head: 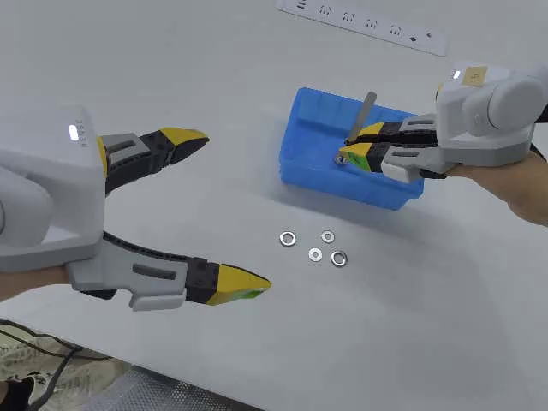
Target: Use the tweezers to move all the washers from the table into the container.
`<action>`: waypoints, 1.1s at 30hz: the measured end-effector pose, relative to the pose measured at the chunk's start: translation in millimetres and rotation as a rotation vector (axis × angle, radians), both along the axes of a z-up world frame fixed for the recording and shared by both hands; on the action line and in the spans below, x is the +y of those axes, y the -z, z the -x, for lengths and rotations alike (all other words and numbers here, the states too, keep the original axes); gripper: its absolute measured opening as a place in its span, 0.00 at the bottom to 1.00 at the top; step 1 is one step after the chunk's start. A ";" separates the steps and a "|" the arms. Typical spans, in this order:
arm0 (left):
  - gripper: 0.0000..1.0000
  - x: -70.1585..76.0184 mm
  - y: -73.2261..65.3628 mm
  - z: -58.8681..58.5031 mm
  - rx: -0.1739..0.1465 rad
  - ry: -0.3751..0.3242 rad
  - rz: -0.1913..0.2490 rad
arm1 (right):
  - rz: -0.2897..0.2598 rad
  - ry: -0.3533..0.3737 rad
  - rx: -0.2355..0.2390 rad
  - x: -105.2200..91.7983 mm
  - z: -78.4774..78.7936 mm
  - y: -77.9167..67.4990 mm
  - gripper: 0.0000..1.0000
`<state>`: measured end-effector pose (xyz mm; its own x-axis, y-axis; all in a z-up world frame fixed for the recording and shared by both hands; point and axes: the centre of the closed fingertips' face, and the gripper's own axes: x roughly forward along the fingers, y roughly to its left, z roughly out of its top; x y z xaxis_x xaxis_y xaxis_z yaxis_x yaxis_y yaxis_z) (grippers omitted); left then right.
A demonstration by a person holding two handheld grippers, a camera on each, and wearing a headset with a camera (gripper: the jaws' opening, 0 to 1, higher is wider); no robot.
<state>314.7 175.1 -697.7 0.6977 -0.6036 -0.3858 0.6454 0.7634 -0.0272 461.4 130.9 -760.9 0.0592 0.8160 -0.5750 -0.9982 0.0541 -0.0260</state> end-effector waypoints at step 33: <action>0.52 -60.0 -29.0 -137.6 -0.114 0.232 0.033 | 0.017 -0.042 -0.079 -10.2 9.9 -21.3 0.07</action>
